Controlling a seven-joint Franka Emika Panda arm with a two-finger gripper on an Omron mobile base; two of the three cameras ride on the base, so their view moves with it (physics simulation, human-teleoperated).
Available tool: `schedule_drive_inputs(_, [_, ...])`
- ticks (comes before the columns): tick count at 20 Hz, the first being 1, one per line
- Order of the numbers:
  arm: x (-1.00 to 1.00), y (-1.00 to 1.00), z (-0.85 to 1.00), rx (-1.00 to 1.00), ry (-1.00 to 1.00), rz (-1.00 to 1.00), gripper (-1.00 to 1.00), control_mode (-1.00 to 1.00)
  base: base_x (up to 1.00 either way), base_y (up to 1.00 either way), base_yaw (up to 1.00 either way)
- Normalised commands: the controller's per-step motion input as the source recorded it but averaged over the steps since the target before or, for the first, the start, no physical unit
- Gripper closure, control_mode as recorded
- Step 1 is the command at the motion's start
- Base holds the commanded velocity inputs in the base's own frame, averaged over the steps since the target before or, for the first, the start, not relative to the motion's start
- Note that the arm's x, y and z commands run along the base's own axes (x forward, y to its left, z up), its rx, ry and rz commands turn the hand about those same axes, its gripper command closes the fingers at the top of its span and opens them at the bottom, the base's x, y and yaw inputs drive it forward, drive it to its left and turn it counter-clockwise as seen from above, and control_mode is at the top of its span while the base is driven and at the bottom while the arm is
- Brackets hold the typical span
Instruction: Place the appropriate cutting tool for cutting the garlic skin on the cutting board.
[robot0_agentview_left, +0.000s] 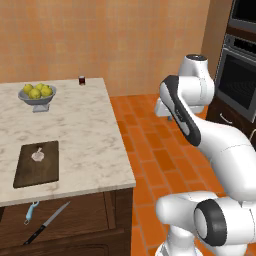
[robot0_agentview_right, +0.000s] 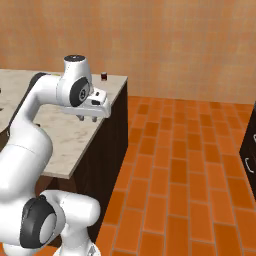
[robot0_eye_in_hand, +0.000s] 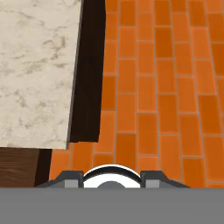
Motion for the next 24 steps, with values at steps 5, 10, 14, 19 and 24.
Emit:
schedule_drive_inputs(5, [-0.5, 0.56, -0.26, 0.01, 0.0, 0.0, -1.0, -1.0, 0.0, 0.0, 0.0])
schedule_drive_inputs(10, [-0.26, 1.0, -0.36, 0.02, 0.0, 0.0, -1.0, -1.0, 0.0, 0.0, 0.0])
schedule_drive_inputs(14, [-0.06, 0.99, -0.37, 0.07, 0.0, 0.0, -1.0, -1.0, 0.0, 0.0, 0.0])
schedule_drive_inputs(19, [-0.01, 0.99, -0.38, 0.02, 0.02, 0.0, -1.0, -1.0, 0.0, 0.0, 0.0])
schedule_drive_inputs(24, [-0.19, 0.9, -0.38, 0.1, 0.11, -0.02, -1.0, -1.0, 0.0, 0.0, 0.0])
